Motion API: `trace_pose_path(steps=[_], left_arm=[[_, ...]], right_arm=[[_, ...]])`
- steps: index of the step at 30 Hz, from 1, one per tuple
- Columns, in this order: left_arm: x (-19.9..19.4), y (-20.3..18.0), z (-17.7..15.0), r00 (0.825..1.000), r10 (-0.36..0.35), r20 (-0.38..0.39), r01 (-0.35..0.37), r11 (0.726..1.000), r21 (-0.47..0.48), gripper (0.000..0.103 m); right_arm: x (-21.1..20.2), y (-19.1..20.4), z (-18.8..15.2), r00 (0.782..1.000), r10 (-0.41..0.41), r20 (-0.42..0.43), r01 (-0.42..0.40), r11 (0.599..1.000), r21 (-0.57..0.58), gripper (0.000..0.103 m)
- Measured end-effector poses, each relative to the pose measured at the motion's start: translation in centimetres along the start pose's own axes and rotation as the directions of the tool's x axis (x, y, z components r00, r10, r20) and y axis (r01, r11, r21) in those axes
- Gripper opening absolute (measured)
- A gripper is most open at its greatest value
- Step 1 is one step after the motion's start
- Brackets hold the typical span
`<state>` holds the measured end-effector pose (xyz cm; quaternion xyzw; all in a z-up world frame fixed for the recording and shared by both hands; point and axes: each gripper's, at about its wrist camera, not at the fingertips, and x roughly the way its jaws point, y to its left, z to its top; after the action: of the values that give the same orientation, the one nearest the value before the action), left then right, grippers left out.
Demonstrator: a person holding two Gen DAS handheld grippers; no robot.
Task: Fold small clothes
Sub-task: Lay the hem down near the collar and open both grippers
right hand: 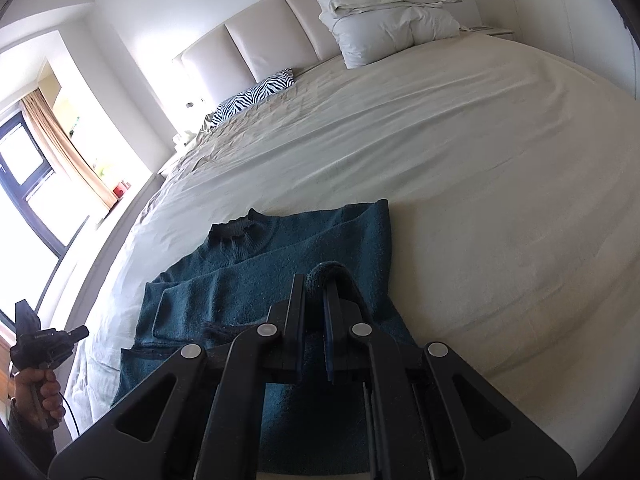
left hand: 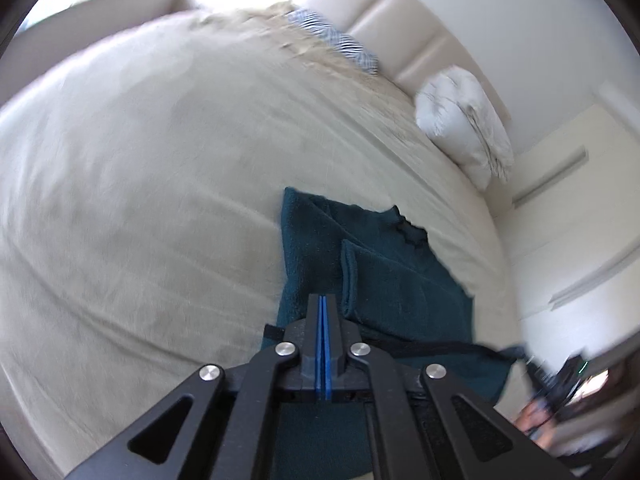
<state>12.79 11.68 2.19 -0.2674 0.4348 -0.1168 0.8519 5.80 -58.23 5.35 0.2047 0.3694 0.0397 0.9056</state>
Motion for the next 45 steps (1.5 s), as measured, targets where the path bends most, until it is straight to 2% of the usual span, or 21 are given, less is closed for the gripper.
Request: trace_pose_path(steps=[2,4,5,6,11,13,15,19,21,22,27,30,38,45], left_arm=[[0.5,-1.4,-0.9,1.0,0.0,-0.005,0.001,0.993,0.116,0.002],[1.7,-2.0,-1.6,0.998,0.038,-0.056,-0.027,0.984,0.179,0.03],[2.5,-2.1,-1.9,0.995,0.058,-0.077,-0.041,0.979,0.201,0.056],[3.1,-1.9,-2.1,0.994,0.069,-0.085,-0.05,0.976,0.211,0.066],[5.3,0.3,-3.0,0.987,0.128,-0.1,-0.109,0.978,0.177,0.065],[5.9,0.8,-3.3,0.983,0.147,-0.107,-0.125,0.974,0.187,0.055],[6.5,1.2,-3.7,0.979,0.17,-0.112,-0.145,0.969,0.2,0.038],[6.4,1.4,-4.1,0.98,0.178,-0.088,-0.156,0.965,0.21,0.025],[6.2,1.0,-4.3,0.979,0.19,-0.069,-0.17,0.957,0.235,0.01],[6.0,0.7,-4.3,0.978,0.2,-0.056,-0.18,0.952,0.247,0.008],[5.2,-0.9,-4.8,0.975,0.224,-0.006,-0.21,0.924,0.32,0.006],[4.1,-1.7,-4.8,0.976,0.213,0.038,-0.213,0.916,0.341,0.006],[0.8,-3.0,-2.2,0.972,0.18,0.154,-0.221,0.923,0.316,0.006],[1.4,-4.2,0.7,0.965,0.177,0.194,-0.231,0.922,0.311,0.006]], right_arm=[[0.2,0.1,-0.3,1.0,-0.004,-0.006,0.004,1.0,-0.015,0.006],[0.3,-0.2,-0.5,1.0,-0.004,-0.009,0.004,1.0,-0.009,0.006],[0.3,-0.5,-0.6,1.0,0.0,-0.011,0.0,1.0,0.001,0.006],[0.2,-0.7,-0.8,1.0,0.004,-0.012,-0.004,1.0,0.011,0.006],[0.2,-1.7,-1.6,1.0,0.006,-0.022,-0.005,0.999,0.035,0.006],[0.2,-1.9,-1.8,1.0,0.004,-0.025,-0.003,0.999,0.037,0.006],[0.2,-2.1,-1.9,1.0,0.004,-0.026,-0.003,0.999,0.041,0.006],[0.4,-1.9,-2.1,0.999,0.0,-0.032,0.001,0.999,0.034,0.006],[0.5,-1.8,-2.1,0.999,-0.004,-0.033,0.005,1.0,0.03,0.006],[0.5,-1.8,-2.2,0.999,-0.005,-0.033,0.006,1.0,0.031,0.006],[0.3,-1.7,-2.1,1.0,-0.012,-0.027,0.013,0.999,0.031,0.006],[-0.1,-1.6,-2.0,1.0,-0.015,-0.02,0.015,0.999,0.03,0.006],[-1.2,-1.4,-0.8,0.999,-0.025,0.021,0.024,0.999,0.025,0.006],[-0.3,-0.7,1.7,0.999,-0.033,0.038,0.033,0.999,-0.003,0.006]])
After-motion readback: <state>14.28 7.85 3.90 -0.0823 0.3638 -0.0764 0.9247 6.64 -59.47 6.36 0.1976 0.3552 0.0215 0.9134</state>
